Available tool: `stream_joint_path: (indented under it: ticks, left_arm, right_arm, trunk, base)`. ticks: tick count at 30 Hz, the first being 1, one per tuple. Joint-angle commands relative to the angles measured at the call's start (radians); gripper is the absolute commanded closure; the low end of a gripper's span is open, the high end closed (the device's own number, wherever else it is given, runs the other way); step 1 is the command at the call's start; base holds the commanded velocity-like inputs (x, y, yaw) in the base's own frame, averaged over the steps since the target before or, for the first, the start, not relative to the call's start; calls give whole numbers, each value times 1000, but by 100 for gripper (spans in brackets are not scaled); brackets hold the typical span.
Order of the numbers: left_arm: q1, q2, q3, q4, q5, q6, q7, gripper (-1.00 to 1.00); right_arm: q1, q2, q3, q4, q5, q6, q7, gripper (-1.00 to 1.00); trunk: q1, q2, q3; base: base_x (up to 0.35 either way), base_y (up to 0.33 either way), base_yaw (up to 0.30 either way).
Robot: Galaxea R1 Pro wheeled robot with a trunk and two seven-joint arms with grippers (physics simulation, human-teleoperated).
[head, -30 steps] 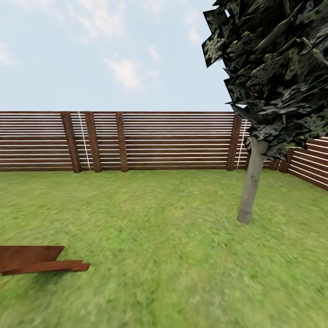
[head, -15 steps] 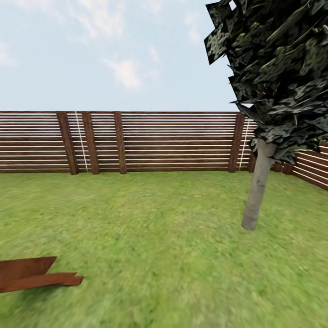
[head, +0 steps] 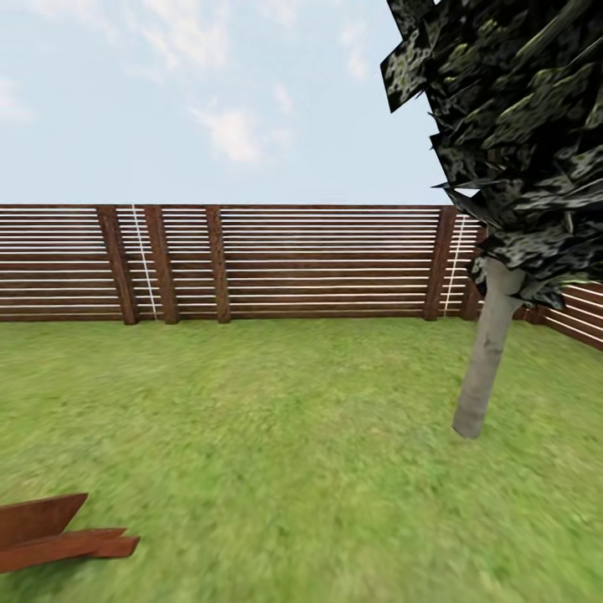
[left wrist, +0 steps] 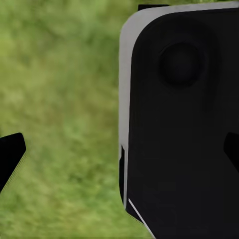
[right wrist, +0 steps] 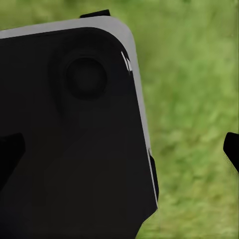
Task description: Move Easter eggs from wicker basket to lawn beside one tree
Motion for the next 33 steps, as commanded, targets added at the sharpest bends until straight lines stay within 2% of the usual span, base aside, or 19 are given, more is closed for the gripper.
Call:
stream_joint_path:
  ticks: [1,33]
  left_arm:
    - [1,0,1,-2,0,0,1,-100]
    - [1,0,1,-2,0,0,1,-100]
  right_arm:
    - [-2,0,2,3,-7,-3,0,-100]
    - [-2,2,2,3,-7,-3,0,-100]
  trunk:
    - [1,0,-1]
    - [1,0,-1]
  base:
    - [328,0,0]
    - [327,0,0]
